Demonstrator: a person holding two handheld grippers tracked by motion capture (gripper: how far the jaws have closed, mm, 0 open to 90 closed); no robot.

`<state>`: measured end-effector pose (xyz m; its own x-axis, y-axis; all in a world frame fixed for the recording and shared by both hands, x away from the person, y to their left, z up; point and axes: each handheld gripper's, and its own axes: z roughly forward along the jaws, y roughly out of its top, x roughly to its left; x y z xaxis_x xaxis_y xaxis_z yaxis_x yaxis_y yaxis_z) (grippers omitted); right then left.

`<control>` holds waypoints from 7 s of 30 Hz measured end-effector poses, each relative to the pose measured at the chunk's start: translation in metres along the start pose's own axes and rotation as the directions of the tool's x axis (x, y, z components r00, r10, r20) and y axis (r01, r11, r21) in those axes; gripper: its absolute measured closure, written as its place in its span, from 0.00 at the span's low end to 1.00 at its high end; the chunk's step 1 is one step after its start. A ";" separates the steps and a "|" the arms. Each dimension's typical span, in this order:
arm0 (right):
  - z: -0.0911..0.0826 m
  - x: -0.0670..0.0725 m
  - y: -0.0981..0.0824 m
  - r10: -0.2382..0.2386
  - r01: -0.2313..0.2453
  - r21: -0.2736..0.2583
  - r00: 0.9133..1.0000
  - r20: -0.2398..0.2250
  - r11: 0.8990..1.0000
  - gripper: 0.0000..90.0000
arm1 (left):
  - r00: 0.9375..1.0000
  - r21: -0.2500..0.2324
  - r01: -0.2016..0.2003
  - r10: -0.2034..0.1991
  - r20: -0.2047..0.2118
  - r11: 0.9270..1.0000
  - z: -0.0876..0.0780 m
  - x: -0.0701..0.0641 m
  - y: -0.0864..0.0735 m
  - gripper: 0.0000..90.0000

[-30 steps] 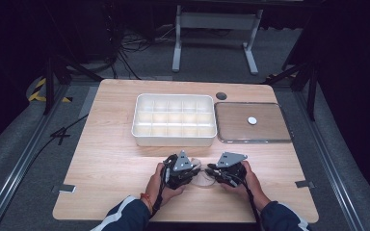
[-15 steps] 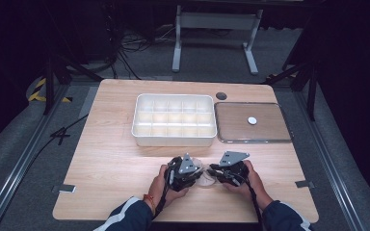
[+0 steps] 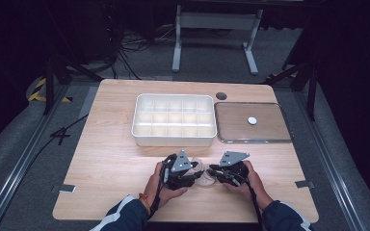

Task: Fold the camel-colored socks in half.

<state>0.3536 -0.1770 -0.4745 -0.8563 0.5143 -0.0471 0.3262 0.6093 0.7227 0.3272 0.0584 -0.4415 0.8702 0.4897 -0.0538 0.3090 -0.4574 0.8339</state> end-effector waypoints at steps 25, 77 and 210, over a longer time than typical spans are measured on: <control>0.000 0.000 0.000 0.003 -0.003 0.000 1.000 0.002 1.000 0.85 | 0.999 0.130 -0.014 0.010 0.033 0.991 0.032 -0.002 -0.024 0.91; 0.021 0.022 0.025 -0.094 0.095 -0.036 0.995 0.012 0.995 0.94 | 0.996 0.124 0.089 -0.085 -0.041 0.988 0.001 0.031 -0.031 0.56; -0.005 -0.013 0.001 0.082 -0.083 -0.007 0.996 -0.036 0.997 0.80 | 1.000 0.056 -0.002 0.003 -0.029 0.998 0.044 -0.009 -0.013 0.87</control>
<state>0.3634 -0.1861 -0.4700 -0.8405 0.5405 0.0378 0.3932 0.5605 0.7289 0.3322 0.0276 -0.4760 0.8599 0.5093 -0.0354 0.3285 -0.4989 0.8020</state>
